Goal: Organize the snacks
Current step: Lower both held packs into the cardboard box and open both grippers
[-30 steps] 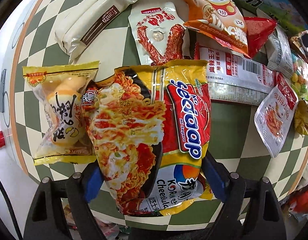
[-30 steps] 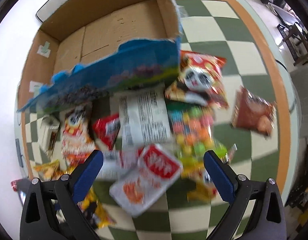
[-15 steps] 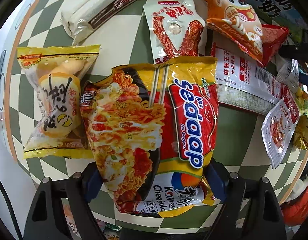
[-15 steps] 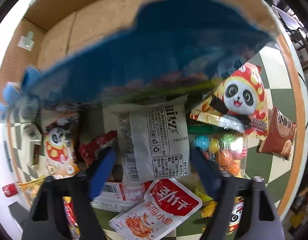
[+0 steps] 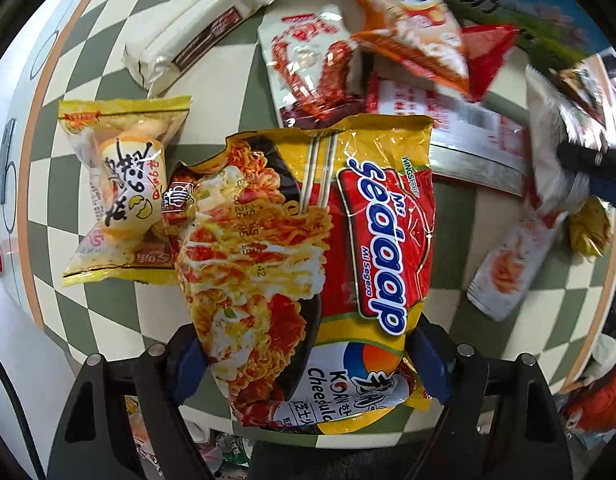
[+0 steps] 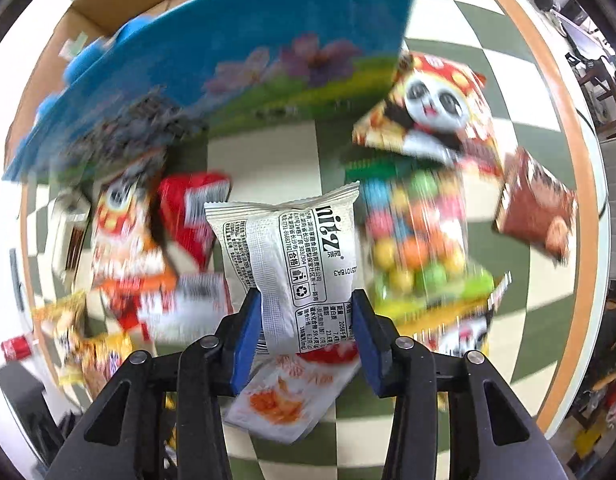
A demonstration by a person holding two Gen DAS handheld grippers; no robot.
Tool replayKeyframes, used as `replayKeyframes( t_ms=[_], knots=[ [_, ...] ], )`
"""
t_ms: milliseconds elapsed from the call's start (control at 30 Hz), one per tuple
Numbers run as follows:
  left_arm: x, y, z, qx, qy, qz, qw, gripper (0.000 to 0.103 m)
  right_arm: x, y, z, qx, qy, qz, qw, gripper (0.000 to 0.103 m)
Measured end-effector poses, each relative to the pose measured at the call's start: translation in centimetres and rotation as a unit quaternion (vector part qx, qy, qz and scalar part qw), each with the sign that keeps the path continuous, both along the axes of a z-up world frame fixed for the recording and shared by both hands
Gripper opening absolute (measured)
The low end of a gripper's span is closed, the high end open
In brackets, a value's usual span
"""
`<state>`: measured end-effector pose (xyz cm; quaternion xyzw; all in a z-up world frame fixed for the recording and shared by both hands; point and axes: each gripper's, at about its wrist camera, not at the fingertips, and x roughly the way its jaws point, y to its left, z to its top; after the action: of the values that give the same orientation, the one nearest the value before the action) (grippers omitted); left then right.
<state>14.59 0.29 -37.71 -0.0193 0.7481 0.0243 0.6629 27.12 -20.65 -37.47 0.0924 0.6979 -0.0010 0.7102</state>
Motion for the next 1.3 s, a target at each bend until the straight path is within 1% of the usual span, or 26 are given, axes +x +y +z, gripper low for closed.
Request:
replayKeyframes(
  t_ms=[133,233,333,367,400,433,500,533,567,600,633,700,733,767,867,933,967,1000,1033,1133,1167,1200,1300],
  knots=[
    [0.3,0.1,1.7,-0.003,-0.019,-0.009,0.9998,0.085,-2.2,-1.0,1.5,0.018,-0.003,0.002,1.0,0.046],
    [0.7,-0.1,3.7,-0.014,-0.039,-0.018,0.999,0.085,-3.2,-2.0,3.0,0.033,-0.008,0.0,0.999,0.046],
    [1.9,-0.1,6.1,-0.027,-0.062,-0.029,0.9973,0.085,-4.7,-2.6,5.3,0.053,-0.018,-0.004,0.998,0.046],
    [2.7,0.0,7.4,-0.033,-0.073,-0.034,0.9962,0.085,-6.6,-2.0,5.6,0.06,-0.023,-0.005,0.998,0.046],
    [3.4,0.0,8.5,-0.037,-0.081,-0.036,0.9954,0.085,-6.8,-2.3,6.8,0.071,-0.03,-0.009,0.997,0.046],
    [4.3,0.0,9.6,-0.042,-0.089,-0.039,0.9944,0.085,-6.9,-1.1,7.6,0.078,-0.036,-0.011,0.996,0.046],
    [6.4,0.2,11.8,-0.056,-0.1,-0.045,0.9924,0.085,-6.5,-0.5,9.5,0.094,-0.054,-0.015,0.994,0.046],
    [7.4,0.3,12.8,-0.06,-0.105,-0.047,0.9915,0.085,-6.1,-0.8,11.2,0.105,-0.067,-0.018,0.992,0.046],
    [8.8,0.4,13.8,-0.065,-0.112,-0.048,0.9904,0.085,-5.5,0.1,11.7,0.11,-0.076,-0.019,0.991,0.046],
    [10.7,0.5,15.0,-0.069,-0.122,-0.05,0.9889,0.085,-4.9,0.0,12.8,0.116,-0.085,-0.02,0.989,0.046],
    [12.0,0.2,15.7,-0.069,-0.126,-0.052,0.9882,0.085,-4.1,0.0,13.9,0.124,-0.096,-0.021,0.987,0.046],
    [16.3,-0.2,17.4,-0.065,-0.143,-0.066,0.9854,0.085,-2.1,-0.2,15.9,0.13,-0.118,-0.023,0.984,0.046],
    [17.4,-0.3,17.8,-0.062,-0.148,-0.069,0.9846,0.085,-1.0,0.3,16.1,0.129,-0.125,-0.023,0.983,0.046],
    [19.3,-0.3,18.1,-0.058,-0.153,-0.074,0.9838,0.085,0.5,0.2,16.6,0.127,-0.134,-0.023,0.983,0.046],
    [24.3,-1.0,17.9,-0.06,-0.146,-0.083,0.9839,0.085,5.4,0.4,16.8,0.107,-0.146,-0.022,0.983,0.046],
    [28.1,-1.4,16.2,-0.066,-0.126,-0.095,0.9853,0.085,9.0,0.4,16.0,0.096,-0.144,-0.025,0.985,0.046],
    [28.7,-2.0,16.1,-0.067,-0.12,-0.099,0.9856,0.085,10.6,0.4,15.6,0.095,-0.144,-0.024,0.985,0.046],
    [30.5,-2.2,14.6,-0.068,-0.107,-0.108,0.986,0.085,12.1,0.5,15.1,0.095,-0.138,-0.023,0.986,0.046],
    [31.3,-2.7,14.6,-0.067,-0.102,-0.108,0.9866,0.085,14.0,0.5,14.2,0.089,-0.13,-0.026,0.987,0.046],
    [34.7,-3.0,10.9,-0.077,-0.073,-0.114,0.9878,0.085,17.7,0.6,12.6,0.075,-0.117,-0.022,0.99,0.046],
    [35.4,-3.4,10.6,-0.08,-0.065,-0.116,0.988,0.085,18.7,0.6,11.8,0.07,-0.114,-0.02,0.991,0.046],
    [36.3,-3.4,9.4,-0.084,-0.053,-0.117,0.9882,0.085,19.6,0.6,11.0,0.066,-0.108,-0.017,0.992,0.046],
    [37.8,-4.0,7.7,-0.082,-0.035,-0.119,0.9888,0.085,22.0,0.6,8.9,0.056,-0.091,-0.015,0.994,0.046]
  ],
)
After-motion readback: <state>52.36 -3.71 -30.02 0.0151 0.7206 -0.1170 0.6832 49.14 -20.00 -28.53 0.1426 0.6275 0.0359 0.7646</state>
